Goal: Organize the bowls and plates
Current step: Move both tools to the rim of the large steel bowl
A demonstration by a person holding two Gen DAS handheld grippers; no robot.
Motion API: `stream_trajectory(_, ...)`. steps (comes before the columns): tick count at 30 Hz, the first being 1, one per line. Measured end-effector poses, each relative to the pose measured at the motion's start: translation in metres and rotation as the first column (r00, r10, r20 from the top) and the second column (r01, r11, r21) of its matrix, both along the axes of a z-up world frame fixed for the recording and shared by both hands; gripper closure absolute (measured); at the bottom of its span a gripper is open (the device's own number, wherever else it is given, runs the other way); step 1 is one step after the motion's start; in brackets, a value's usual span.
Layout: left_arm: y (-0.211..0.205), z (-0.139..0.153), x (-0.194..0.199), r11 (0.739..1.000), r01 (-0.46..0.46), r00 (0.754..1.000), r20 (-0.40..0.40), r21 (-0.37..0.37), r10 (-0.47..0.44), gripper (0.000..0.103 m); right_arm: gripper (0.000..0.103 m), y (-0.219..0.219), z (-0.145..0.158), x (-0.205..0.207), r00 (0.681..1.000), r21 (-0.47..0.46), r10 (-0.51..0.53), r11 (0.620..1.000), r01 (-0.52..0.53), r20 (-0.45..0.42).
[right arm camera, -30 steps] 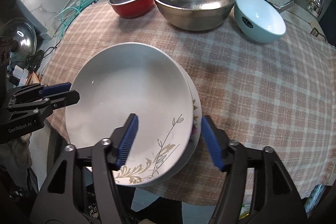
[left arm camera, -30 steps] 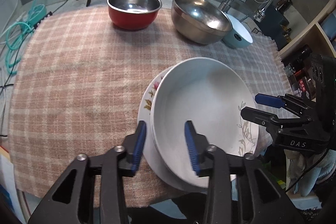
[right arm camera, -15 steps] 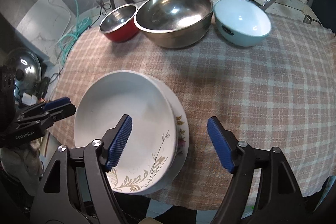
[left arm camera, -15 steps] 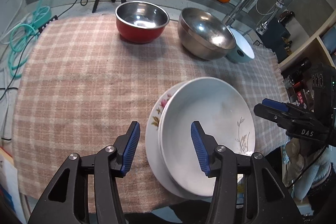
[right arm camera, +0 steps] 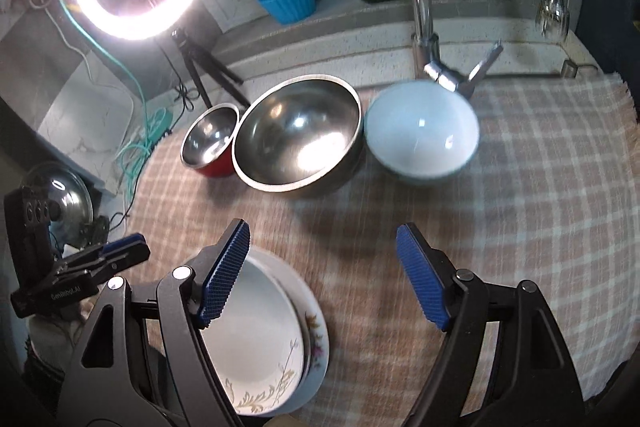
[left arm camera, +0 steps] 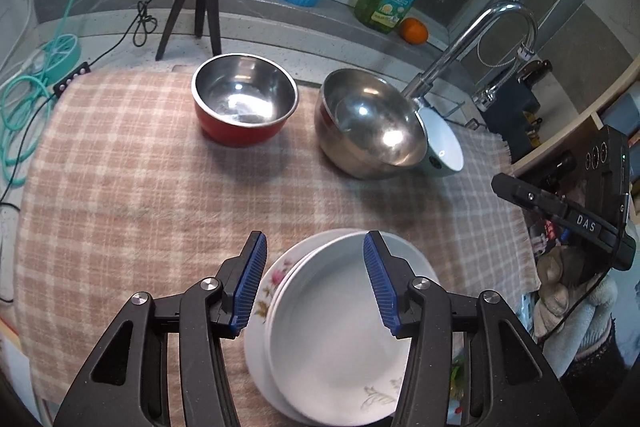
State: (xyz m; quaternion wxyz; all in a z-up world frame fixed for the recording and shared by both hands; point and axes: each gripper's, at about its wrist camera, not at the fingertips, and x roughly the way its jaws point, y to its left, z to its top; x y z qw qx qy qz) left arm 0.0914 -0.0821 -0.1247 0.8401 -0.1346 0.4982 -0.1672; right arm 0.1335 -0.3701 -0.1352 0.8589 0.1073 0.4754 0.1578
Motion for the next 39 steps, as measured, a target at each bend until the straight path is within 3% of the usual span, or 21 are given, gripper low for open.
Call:
stream_trajectory(6,-0.018,-0.003,0.016,0.999,-0.006,1.0,-0.01,-0.034,0.006,0.054,0.024,-0.008,0.012,0.037,0.999,0.01,0.029,1.0,-0.029,0.031)
stream_trajectory(13,-0.031,-0.006,0.04,0.996,-0.055,0.998,-0.041,-0.075,0.052,0.054,0.024,-0.01,0.01,0.09,0.995,0.023,0.104,0.994,-0.104,0.005)
stream_trajectory(17,-0.035,-0.011,0.054,0.99,-0.086,0.994,-0.076,-0.109,0.078,0.054,0.024,-0.002,-0.001,0.122,0.989,-0.022,0.149,0.988,-0.15,-0.023)
stream_trajectory(26,-0.044,-0.022,0.078,0.978,-0.157,0.982,-0.127,-0.137,0.14,0.054,0.025,0.007,-0.031,0.167,0.973,-0.015,0.208,0.977,-0.211,-0.1)
stream_trajectory(30,-0.047,-0.028,0.085,0.971,-0.19,0.975,-0.14,-0.145,0.17,0.054,0.04,0.014,-0.045,0.181,0.961,-0.022,0.239,0.969,-0.245,-0.142)
stream_trajectory(37,-0.05,-0.037,0.095,0.966,-0.213,0.969,-0.156,-0.148,0.19,0.054,0.052,0.027,-0.055,0.187,0.943,-0.052,0.288,0.952,-0.3,-0.167)
stream_trajectory(39,-0.051,-0.039,0.097,0.964,-0.218,0.968,-0.16,-0.151,0.194,0.054,0.06,0.031,-0.058,0.187,0.939,-0.065,0.295,0.948,-0.311,-0.179)
